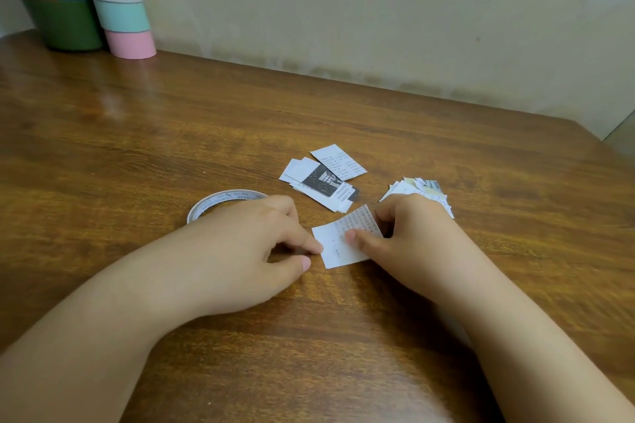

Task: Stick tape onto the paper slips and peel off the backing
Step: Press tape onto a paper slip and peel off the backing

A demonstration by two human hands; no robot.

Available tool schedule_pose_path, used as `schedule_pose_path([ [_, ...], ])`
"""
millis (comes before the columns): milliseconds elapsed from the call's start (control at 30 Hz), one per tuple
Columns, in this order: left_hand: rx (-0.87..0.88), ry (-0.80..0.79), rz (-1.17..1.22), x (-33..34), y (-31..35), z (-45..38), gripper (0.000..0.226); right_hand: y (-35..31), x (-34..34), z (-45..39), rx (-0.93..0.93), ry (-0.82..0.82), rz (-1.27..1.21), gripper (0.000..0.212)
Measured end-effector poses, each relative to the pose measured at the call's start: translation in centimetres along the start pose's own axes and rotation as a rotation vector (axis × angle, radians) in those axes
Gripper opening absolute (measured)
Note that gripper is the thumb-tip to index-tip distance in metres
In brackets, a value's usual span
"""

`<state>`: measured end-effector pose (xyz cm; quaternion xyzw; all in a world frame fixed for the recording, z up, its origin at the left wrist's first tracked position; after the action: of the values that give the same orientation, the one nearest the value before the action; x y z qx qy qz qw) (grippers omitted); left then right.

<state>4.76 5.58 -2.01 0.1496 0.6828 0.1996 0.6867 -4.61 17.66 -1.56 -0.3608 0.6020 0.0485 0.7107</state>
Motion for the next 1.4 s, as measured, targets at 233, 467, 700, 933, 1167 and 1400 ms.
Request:
schedule_pose_path([
  [233, 0.005, 0.002, -0.005, 0.1, 0.0, -0.2, 0.025, 0.0, 0.0, 0.0, -0.003, 0.012, 0.012, 0.031],
  [467, -0.005, 0.016, -0.039, 0.1, 0.0, -0.1, 0.024, 0.3, -0.3, 0.0, -0.012, 0.015, -0.016, 0.023],
  [700, 0.001, 0.025, -0.070, 0.0, 0.2, -0.1, 0.024, 2.2, -1.9, -0.2, 0.068, 0.027, -0.131, 0.020],
  [933, 0.000, 0.023, -0.071, 0.0, 0.2, -0.1, 0.025, 2.2, -1.4, -0.3, 0.077, 0.002, -0.083, 0.019],
  [1167, -0.002, 0.019, -0.073, 0.1, 0.1, -0.1, 0.024, 2.1, -1.3, -0.3, 0.085, -0.007, -0.074, 0.013],
  [1400, -0.007, 0.019, -0.071, 0.0, 0.2, -0.1, 0.024, 1.9, -1.3, -0.3, 0.069, 0.003, -0.065, 0.014],
])
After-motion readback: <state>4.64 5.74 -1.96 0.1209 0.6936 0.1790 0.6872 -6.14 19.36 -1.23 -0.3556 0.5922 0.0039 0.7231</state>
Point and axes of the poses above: each hand's wrist, its own z-axis away from the middle knuckle, its own x-axis out of the palm, y = z × x, the point moved 8 cm from there along -z, towards the middle knuckle
